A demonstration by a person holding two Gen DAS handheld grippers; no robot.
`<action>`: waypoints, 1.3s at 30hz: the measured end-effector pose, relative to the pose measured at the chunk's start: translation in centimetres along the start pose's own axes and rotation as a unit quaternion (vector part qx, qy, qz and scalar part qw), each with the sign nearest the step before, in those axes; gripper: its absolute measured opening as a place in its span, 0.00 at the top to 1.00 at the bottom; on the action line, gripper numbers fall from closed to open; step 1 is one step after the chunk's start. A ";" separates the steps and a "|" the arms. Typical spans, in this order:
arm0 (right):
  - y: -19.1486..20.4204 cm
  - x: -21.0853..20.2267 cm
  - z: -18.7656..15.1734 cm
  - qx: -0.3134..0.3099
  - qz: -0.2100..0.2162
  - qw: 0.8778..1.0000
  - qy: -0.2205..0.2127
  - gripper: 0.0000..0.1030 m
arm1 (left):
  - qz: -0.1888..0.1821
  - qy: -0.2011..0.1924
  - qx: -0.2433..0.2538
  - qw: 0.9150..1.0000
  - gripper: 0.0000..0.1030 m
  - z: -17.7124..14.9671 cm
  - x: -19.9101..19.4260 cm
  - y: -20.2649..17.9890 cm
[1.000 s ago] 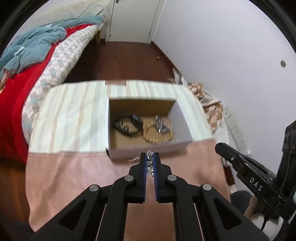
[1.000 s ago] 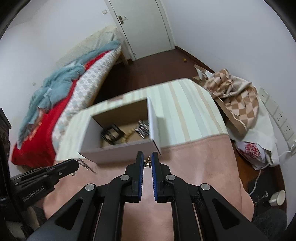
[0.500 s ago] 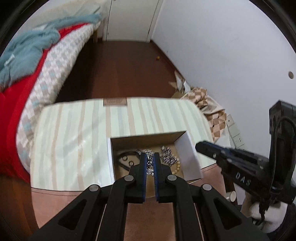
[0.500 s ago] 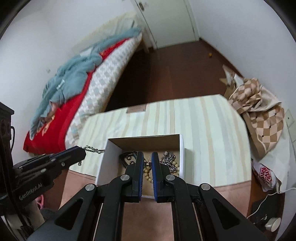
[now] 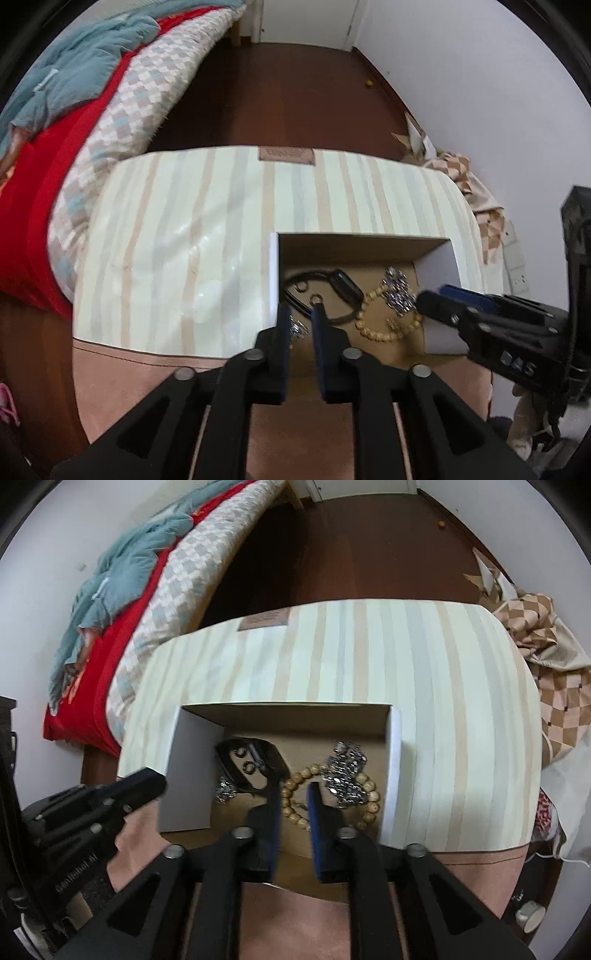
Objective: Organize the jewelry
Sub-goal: 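Carry the coin bracelet and earring into the box and open both grippers, then lift both open grippers out of the box and pull back from the table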
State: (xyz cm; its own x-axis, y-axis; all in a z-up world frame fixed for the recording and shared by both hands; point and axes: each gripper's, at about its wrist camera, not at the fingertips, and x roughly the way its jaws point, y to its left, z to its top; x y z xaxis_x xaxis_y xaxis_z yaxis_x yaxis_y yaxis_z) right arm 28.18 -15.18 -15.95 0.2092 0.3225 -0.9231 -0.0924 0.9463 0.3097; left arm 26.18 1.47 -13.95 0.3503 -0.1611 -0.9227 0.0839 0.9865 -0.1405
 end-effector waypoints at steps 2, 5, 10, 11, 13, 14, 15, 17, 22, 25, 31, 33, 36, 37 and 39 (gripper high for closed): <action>0.0 -0.4 -0.1 0.000 -0.003 1.000 -0.006 0.56 | 0.009 -0.014 0.003 1.000 0.39 0.2 -0.3 0.0; -0.2 -1.8 -0.3 0.000 -0.016 1.000 -0.022 0.56 | 0.015 -0.038 0.003 0.999 0.25 0.2 -1.2 -0.1; -0.7 -4.1 -1.2 -0.001 -0.059 0.997 -0.052 0.44 | 0.052 -0.058 0.024 0.997 0.12 -0.1 -1.8 -0.5; -0.7 -4.3 -1.5 -0.002 -0.074 0.996 -0.056 0.37 | 0.060 -0.062 0.027 0.996 0.06 -0.4 -1.9 -0.5; -0.7 -4.7 -2.4 -0.008 -0.108 0.992 -0.061 0.29 | 0.076 -0.068 0.033 0.994 0.02 -1.0 -1.9 -0.5; -0.7 -4.7 -2.8 -0.009 -0.123 0.990 -0.061 0.18 | 0.088 -0.070 0.036 0.993 0.01 -1.6 -1.8 -0.5; -0.7 -4.6 -3.4 -0.009 -0.135 0.989 -0.060 0.08 | 0.097 -0.072 0.039 0.992 0.01 -2.1 -1.7 -0.5; -0.7 -4.5 -4.5 -0.010 -0.157 0.986 -0.059 0.05 | 0.107 -0.071 0.041 0.991 0.01 -3.1 -1.5 -0.5; -0.5 -4.7 -6.7 -0.002 -0.186 0.980 -0.067 0.01 | 0.109 -0.065 0.030 0.991 0.01 -4.8 -1.9 -0.2; -0.1 -6.0 -7.8 0.004 -0.194 0.978 -0.079 0.01 | 0.104 -0.073 0.024 0.992 0.01 -5.7 -3.1 -0.3; 1.0 -9.7 -9.9 0.013 -0.203 0.972 -0.113 0.01 | 0.097 -0.103 0.021 0.990 0.01 -7.2 -7.1 -1.1; 1.4 -11.1 -10.5 0.014 -0.206 0.970 -0.125 0.01 | 0.095 -0.112 0.022 0.989 0.01 -7.6 -8.5 -1.4; 2.2 -13.6 -11.8 0.014 -0.208 0.967 -0.145 0.01 | 0.094 -0.131 0.028 0.987 0.01 -8.4 -11.1 -2.1; 2.7 -14.8 -12.4 0.012 -0.207 0.966 -0.153 0.01 | 0.093 -0.138 0.028 0.986 0.01 -8.7 -12.2 -2.2; 3.3 -16.4 -13.3 0.010 -0.205 0.965 -0.165 0.01 | 0.089 -0.149 0.026 0.985 0.01 -9.2 -14.2 -2.4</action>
State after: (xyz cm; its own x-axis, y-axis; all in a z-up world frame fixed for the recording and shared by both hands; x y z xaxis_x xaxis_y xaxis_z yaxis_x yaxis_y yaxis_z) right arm 11.55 -17.66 -2.83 0.5228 -0.0929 -0.8474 0.0815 0.9949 -0.0587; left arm 12.43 1.61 -3.85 0.6205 0.0054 -0.7841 0.0408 0.9984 0.0391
